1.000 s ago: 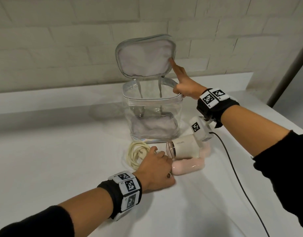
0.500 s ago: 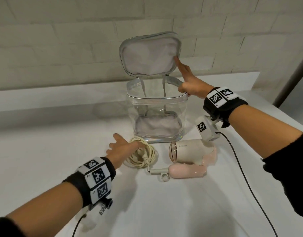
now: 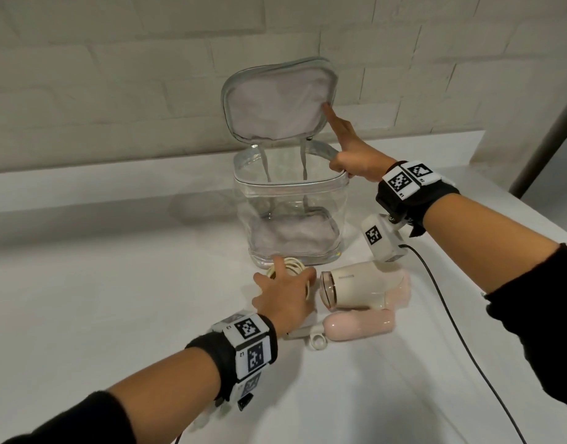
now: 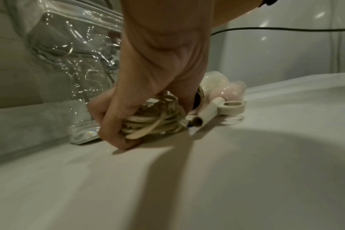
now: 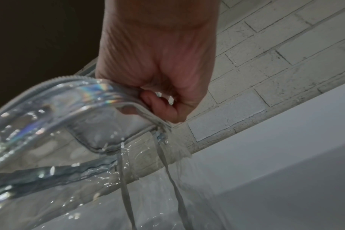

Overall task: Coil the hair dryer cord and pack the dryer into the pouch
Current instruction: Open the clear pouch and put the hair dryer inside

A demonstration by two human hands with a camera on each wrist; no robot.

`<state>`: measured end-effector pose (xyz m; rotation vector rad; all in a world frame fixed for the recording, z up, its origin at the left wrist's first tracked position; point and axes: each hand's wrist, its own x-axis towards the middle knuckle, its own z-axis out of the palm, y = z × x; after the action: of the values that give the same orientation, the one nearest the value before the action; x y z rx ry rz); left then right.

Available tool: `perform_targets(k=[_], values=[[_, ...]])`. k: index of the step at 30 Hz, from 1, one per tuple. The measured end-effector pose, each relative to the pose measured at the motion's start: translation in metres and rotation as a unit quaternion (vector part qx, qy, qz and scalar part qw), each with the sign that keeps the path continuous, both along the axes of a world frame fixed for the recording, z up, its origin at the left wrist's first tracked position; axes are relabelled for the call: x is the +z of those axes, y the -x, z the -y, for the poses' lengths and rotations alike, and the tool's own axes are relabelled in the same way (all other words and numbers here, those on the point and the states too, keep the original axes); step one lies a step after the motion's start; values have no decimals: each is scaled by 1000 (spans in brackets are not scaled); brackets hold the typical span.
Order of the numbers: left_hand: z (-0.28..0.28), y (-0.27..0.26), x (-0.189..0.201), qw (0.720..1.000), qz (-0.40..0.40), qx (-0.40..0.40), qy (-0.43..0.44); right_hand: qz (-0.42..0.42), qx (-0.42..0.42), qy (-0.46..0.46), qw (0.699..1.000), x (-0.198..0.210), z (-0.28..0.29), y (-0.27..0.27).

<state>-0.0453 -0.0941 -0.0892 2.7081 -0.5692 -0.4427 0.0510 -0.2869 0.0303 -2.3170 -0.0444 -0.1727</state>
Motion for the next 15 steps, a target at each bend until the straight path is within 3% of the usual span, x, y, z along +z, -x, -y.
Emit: perform_targets(k=[3, 8, 12, 15], values=[[-1, 6, -4, 999, 24, -32, 19, -3, 0, -1, 1000, 1, 0, -1], [-6, 15, 1, 996, -39, -75, -38, -3, -2, -5, 1000, 0, 1, -3], [-4, 24, -10, 983, 50, -126, -120, -10, -3, -4, 1000, 0, 1, -6], [-1, 28, -17, 981, 106, -134, -90, -10, 1, -7, 1000, -1, 3, -8]])
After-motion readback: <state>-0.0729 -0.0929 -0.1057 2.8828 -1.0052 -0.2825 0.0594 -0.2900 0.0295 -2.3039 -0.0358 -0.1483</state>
